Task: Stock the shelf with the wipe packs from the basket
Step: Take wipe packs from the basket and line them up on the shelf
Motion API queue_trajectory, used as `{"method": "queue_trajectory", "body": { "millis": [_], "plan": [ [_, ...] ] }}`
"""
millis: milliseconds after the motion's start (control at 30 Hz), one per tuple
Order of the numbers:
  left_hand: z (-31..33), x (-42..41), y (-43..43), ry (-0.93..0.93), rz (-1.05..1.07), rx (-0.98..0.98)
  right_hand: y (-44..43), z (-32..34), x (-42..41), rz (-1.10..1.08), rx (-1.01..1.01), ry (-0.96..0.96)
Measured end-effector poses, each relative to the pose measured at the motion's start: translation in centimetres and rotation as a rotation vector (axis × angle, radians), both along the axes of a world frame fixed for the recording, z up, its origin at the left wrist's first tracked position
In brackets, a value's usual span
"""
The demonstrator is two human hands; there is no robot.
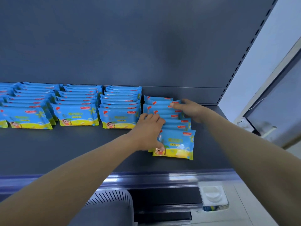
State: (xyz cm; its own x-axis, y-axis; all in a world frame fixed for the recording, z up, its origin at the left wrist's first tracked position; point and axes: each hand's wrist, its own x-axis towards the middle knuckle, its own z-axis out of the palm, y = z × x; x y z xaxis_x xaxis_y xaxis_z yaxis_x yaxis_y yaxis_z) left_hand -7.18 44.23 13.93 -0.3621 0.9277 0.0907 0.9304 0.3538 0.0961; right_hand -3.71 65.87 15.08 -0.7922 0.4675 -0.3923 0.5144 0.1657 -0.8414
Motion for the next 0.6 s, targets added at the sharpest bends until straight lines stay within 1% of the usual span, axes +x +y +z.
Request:
{"method": "queue_trajectory", "body": {
  "millis": [100, 167, 267, 467, 600],
  "plan": [
    [0.0, -0.4, 0.3, 0.069, 0.019, 0.031, 0.8, -0.2, -1.5, -0.024, -0.167, 0.044],
    [0.1, -0.6, 0.4, 0.085, 0.028, 0.044, 1.2, -0.3, -2.4, -0.03, -0.211, 0.039],
    [0.0, -0.8, 0.5, 0.086, 0.031, 0.039, 1.7, -0.4, -3.6, -0.03, -0.224, -0.007],
    [-0.2, -1.5, 1.0, 0.029, -0.018, -0.086, 3.2, -0.4, -5.5, 0.02, -0.231, -0.108],
    [0.1, -1.4, 1.5, 0.062, -0.018, -0.033, 3.6, -0.7, -5.5, 0.017, -0.278, -0.124]
  ]
}}
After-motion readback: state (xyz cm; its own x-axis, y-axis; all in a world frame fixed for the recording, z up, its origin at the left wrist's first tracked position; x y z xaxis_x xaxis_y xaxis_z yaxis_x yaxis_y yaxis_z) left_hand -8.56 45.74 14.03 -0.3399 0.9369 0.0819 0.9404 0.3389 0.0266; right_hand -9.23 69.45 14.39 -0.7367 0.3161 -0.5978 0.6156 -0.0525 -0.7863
